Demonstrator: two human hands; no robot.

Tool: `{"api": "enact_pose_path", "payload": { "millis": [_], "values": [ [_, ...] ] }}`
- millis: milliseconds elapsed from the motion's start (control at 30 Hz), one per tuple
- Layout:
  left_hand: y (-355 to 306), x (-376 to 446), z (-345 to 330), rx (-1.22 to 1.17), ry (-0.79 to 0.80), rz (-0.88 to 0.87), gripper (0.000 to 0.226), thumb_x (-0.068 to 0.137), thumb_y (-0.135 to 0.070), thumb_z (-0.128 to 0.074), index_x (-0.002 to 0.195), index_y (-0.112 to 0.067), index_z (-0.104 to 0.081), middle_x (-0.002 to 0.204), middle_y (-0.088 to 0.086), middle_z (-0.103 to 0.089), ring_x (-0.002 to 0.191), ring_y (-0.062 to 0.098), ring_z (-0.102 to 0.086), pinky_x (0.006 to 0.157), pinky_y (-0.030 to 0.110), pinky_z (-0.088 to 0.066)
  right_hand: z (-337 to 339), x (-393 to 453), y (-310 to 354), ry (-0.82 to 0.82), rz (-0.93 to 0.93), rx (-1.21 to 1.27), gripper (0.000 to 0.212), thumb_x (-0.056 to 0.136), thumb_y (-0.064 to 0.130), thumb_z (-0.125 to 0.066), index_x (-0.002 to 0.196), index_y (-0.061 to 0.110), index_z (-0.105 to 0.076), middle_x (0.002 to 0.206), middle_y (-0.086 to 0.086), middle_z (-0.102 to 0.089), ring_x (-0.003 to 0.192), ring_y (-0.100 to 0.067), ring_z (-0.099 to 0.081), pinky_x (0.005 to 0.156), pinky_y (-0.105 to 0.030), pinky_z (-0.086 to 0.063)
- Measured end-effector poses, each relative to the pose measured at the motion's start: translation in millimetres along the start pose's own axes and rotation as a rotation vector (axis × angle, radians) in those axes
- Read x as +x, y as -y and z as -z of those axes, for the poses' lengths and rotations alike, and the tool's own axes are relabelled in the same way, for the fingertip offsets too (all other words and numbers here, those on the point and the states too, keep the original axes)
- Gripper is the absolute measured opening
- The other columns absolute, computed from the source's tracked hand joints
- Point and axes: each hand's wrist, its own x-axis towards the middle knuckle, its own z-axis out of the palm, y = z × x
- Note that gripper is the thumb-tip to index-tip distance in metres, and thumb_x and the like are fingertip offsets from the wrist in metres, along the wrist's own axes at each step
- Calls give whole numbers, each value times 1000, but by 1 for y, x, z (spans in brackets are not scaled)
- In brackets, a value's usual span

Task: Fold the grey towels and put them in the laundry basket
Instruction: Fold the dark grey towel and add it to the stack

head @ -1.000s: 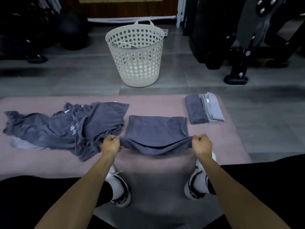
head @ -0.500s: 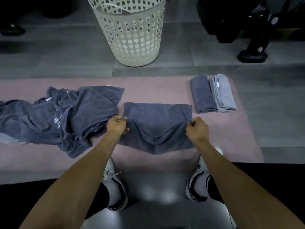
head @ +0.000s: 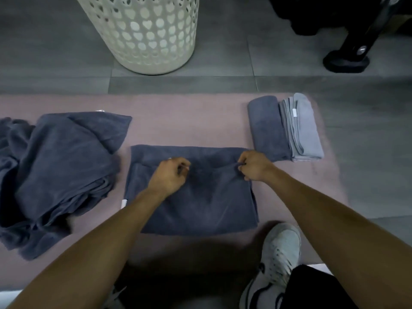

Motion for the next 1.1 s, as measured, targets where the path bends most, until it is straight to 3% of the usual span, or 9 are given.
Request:
{"api": "enact_pose_path", "payload": {
  "millis": [167,267,333,433,600,700,867,967,1100],
  "values": [
    [-48,32,-43,-20,246,-189,33,84,-31,-70,114,-19,-64,109,-1,-67,97,16,-62,86,32,-50,20,18,-8,102,113,-88,6,88,12,-63,94,14,-64,98,-5,-66,88,-18,-63,72,-22,-46],
    [-53,44,-68,-34,337,-250,24,82,-39,-65,97,-21,-66,91,-4,-69,83,14,-63,76,35,-52,24,28,-18,123,160,11,3,88,13,-65,90,14,-65,88,-1,-66,80,-13,-62,69,-21,-47],
    [-44,50,-78,-40,308,-173,15,85,-37,-62,78,-23,-62,74,-8,-66,69,10,-61,69,37,-53,20,38,-34,96,140,38,5,89,13,-63,89,16,-67,90,2,-67,84,-13,-64,75,-22,-51],
    [-32,51,-88,-45,250,-66,18,90,-28,-64,74,-20,-60,63,-3,-63,58,12,-57,63,33,-51,7,54,-60,1,39,28,16,89,10,-53,92,10,-69,100,-4,-68,93,-18,-64,85,-30,-53],
    [-35,62,-87,-33,259,-76,28,93,-39,-59,76,-19,-67,66,-5,-65,63,7,-59,68,32,-51,-28,71,-76,-295,-41,281,27,92,20,-55,68,10,-57,73,-6,-64,68,-19,-61,65,-35,-54],
    [-41,83,-83,48,152,-198,11,92,-22,-62,90,-15,-70,85,-6,-64,80,13,-62,80,31,-51,-36,79,-71,-323,-68,398,28,89,27,-62,72,5,-57,76,-10,-66,70,-24,-65,60,-36,-57],
    [-44,124,-79,324,227,-192,40,85,-21,-65,124,-18,-60,122,9,-54,111,27,-55,95,42,-48,-13,92,-52,-321,-129,62,15,94,14,-53,100,4,-63,104,-12,-65,93,-27,-63,65,-29,-46],
    [-46,134,-82,387,254,-156,27,86,-22,-65,111,-18,-60,116,9,-50,104,28,-55,88,42,-50,-12,87,-47,-367,-57,-211,19,97,8,-47,111,4,-58,113,-12,-62,99,-27,-62,66,-30,-39],
    [-50,138,-85,406,230,-117,8,91,-22,-60,93,-15,-60,108,10,-48,96,29,-54,84,41,-49,-23,79,-50,-386,9,-354,29,99,5,-41,126,1,-48,118,-14,-61,102,-28,-63,72,-33,-47]
  ]
}}
